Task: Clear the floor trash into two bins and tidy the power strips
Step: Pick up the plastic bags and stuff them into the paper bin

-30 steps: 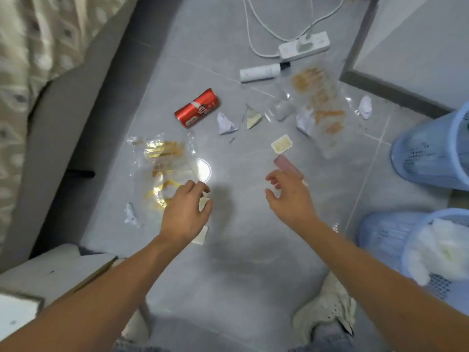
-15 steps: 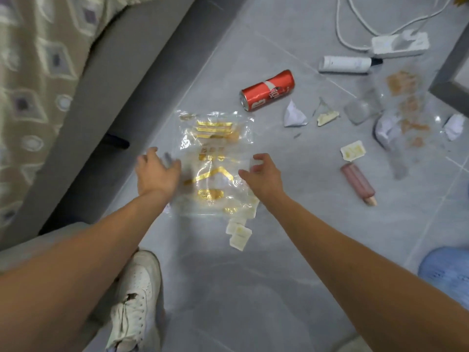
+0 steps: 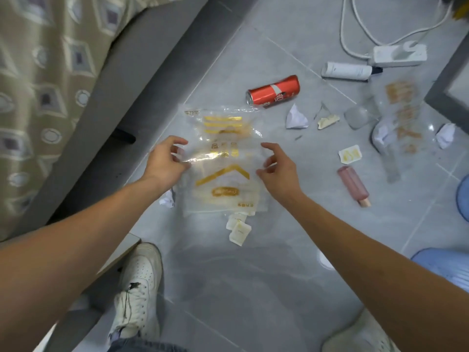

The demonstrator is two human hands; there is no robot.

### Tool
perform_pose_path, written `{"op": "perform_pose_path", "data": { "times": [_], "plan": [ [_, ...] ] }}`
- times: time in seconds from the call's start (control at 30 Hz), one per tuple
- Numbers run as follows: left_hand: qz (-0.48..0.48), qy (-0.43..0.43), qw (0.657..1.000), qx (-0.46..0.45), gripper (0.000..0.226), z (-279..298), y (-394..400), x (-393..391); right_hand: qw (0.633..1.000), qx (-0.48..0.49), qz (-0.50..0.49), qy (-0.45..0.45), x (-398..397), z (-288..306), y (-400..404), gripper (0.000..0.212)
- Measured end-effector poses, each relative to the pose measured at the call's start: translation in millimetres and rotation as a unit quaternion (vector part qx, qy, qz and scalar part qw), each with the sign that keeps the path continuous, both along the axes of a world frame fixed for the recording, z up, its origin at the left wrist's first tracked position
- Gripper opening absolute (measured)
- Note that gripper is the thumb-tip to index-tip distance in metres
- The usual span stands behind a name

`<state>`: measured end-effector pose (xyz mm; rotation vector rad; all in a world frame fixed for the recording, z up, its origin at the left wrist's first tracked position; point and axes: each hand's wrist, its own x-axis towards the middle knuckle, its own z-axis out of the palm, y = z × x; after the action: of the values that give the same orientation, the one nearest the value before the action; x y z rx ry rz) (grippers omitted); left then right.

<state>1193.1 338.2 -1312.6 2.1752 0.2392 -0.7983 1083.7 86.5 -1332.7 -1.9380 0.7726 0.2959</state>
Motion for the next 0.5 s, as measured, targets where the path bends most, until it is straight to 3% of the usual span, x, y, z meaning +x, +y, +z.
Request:
{"op": "perform_pose_path", "data": {
  "times": [0.2,0.27,0.4,0.5],
  "plan": [
    [-0.201,-0.068,0.974,0.073,0.073,91.7,-21.0,-27.6,0.992,-0.088,0.081,0.033,-16.9,94.6,-35.3,0.076],
    [-0.233,-0.093,0.964,0.082,0.063,126.2,-36.4,-32.1,0.986,-0.13,0.094,0.033,-23.4,132.0,-49.3,0.062],
    [-0.287,-0.157,0.944,0.05,0.021,192.9,-70.8,-26.9,0.97,-0.213,0.114,0.039,-38.1,201.1,-86.1,0.027],
    [-0.304,-0.172,0.937,-0.005,0.015,239.8,-105.0,-19.3,0.969,-0.207,0.136,0.001,-46.7,246.2,-117.7,0.015]
  ]
}}
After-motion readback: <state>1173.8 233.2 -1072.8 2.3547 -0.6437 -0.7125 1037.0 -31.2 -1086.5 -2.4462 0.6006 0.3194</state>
